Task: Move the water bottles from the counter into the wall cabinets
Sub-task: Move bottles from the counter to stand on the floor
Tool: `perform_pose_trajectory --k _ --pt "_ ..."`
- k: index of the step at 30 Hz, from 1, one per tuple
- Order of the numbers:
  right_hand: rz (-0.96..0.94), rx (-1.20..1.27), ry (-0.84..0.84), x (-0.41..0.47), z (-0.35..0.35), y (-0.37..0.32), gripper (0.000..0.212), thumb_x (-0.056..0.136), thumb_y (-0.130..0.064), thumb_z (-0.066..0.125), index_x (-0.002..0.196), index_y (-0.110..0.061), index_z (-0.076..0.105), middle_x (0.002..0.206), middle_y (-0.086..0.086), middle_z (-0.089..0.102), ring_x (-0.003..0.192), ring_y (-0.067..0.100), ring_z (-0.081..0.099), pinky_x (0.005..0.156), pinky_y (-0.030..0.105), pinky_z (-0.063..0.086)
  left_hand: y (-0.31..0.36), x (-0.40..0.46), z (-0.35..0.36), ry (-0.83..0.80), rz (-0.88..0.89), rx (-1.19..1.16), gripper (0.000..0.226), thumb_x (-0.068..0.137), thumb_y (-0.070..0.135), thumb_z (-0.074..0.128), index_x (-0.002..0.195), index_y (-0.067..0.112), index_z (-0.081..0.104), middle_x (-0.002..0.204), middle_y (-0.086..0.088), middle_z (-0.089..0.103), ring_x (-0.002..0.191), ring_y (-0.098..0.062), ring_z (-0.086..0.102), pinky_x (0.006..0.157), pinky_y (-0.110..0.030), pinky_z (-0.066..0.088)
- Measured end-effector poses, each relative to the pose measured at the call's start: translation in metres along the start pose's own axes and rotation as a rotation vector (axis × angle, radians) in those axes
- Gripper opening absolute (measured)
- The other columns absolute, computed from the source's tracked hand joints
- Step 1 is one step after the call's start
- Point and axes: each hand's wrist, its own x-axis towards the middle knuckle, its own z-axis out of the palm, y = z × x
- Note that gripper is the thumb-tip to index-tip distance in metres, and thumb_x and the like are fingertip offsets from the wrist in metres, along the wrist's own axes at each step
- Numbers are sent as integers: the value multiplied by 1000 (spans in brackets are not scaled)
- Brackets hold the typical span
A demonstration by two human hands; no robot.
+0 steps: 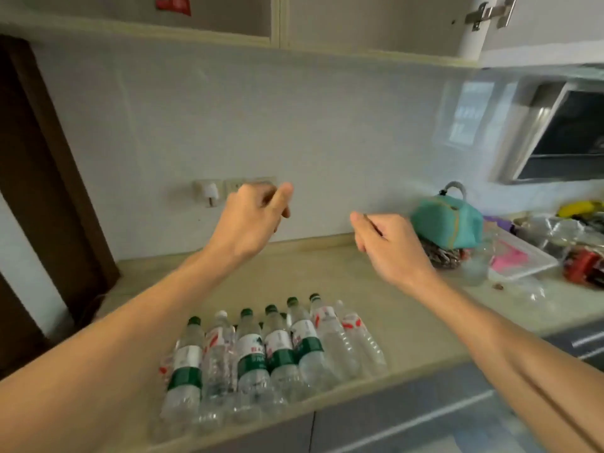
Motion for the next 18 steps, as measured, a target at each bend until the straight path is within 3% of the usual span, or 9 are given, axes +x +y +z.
perform_pose_trajectory --k 2,7,9,12,14,16,18 --pt "125 17 0 -45 -2 28 59 104 -33 50 50 -11 41 44 -4 37 45 9 36 55 38 33 -12 -35 34 -73 -57 -71 51 105 41 47 62 15 61 51 6 55 43 -4 45 52 -28 37" --pt "462 54 20 -162 6 83 51 101 -31 52 57 -12 34 55 2 28 51 12 25 51 33 24 -42 -127 109 -211 -226 -256 51 107 33 45 59 15 47 47 11 40 47 -10 36 55 -30 41" --pt "585 21 34 -207 19 98 45 98 -30 52 59 -13 36 55 2 31 49 11 25 48 27 24 -61 -170 132 -297 -292 -317 51 107 34 44 59 19 44 48 11 37 47 -9 34 50 -25 33" --pt "753 -21 7 -273 47 124 35 94 -25 53 69 0 52 59 13 48 54 14 39 52 35 34 -99 -235 160 -418 -353 -347 50 107 35 43 61 18 46 50 9 42 48 -8 38 50 -21 33" --pt "855 17 -46 -313 69 144 25 93 -17 54 80 2 64 74 22 62 59 20 49 56 41 45 -124 -275 179 -457 -423 -333 48 107 34 44 63 15 52 54 4 48 51 -10 43 52 -23 35" --pt "941 42 -121 -353 91 168 20 95 -14 53 85 -4 68 80 18 66 64 23 59 57 39 53 -149 -313 200 -463 -517 -329 47 106 32 45 64 15 54 56 -2 46 49 -12 39 50 -26 32" --pt "1001 47 -214 -390 113 195 17 99 -17 53 94 -13 69 87 7 69 76 22 66 60 29 58 -178 -349 222 -481 -611 -283 44 105 35 46 67 16 56 53 1 44 45 -9 35 45 -24 29"
